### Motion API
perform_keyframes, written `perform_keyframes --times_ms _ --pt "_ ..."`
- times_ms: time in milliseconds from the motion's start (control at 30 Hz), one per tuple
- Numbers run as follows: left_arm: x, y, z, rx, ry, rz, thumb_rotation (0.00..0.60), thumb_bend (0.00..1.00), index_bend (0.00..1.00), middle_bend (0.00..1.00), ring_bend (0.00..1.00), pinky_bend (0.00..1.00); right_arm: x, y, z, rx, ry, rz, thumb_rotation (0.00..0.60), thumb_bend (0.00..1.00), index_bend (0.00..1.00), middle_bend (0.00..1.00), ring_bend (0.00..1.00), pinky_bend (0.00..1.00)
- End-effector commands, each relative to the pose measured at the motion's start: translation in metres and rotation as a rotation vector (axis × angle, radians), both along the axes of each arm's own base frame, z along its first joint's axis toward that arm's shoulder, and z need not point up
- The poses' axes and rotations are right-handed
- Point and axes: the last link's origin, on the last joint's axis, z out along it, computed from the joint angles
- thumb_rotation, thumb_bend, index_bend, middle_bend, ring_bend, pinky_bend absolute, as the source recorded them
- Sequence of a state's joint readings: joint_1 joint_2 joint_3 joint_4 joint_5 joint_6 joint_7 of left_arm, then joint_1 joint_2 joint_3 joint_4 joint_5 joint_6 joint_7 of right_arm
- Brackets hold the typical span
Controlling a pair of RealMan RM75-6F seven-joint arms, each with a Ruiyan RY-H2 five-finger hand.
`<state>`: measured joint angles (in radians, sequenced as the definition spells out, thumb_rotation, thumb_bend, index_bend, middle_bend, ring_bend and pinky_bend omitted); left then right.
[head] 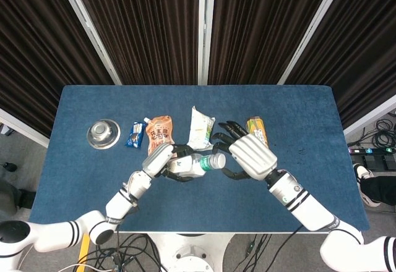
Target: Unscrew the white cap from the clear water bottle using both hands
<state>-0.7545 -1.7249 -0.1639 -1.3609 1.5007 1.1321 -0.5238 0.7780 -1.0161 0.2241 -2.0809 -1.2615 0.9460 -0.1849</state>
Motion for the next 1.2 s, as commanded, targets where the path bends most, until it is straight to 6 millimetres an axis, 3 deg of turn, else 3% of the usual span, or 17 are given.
perform_keyframes --times_ms 33,567,767,967,1200 --pt "0.0 0.0 0.0 0.0 -0.001 0.001 0.6 0.16 0.63 0.59 0.54 0.53 0.001 0.0 0.001 -0.001 -0.006 0.0 0.6 0.32 0.48 0.21 0.0 0.03" --pt "-0.004 0.0 -0.001 -0.004 -0.006 0.012 0.6 0.16 0.63 0.59 0.54 0.53 0.005 0.0 0.006 -0.008 -0.025 0.002 0.6 0.33 0.48 0.22 0.0 0.03" --pt "-0.015 0.0 -0.003 0.002 -0.034 0.064 0.6 0.16 0.63 0.59 0.53 0.53 0.005 0.002 0.017 -0.02 -0.055 -0.002 0.6 0.33 0.48 0.22 0.0 0.03" --pt "-0.057 -0.001 -0.007 0.049 -0.139 0.237 0.6 0.15 0.62 0.58 0.53 0.49 -0.007 0.003 0.026 -0.025 -0.054 -0.042 0.6 0.33 0.48 0.22 0.0 0.03" --pt "-0.129 -0.01 -0.003 0.247 -0.19 0.43 0.6 0.1 0.56 0.53 0.48 0.39 -0.03 0.006 0.029 -0.009 -0.051 -0.103 0.6 0.33 0.48 0.22 0.0 0.03"
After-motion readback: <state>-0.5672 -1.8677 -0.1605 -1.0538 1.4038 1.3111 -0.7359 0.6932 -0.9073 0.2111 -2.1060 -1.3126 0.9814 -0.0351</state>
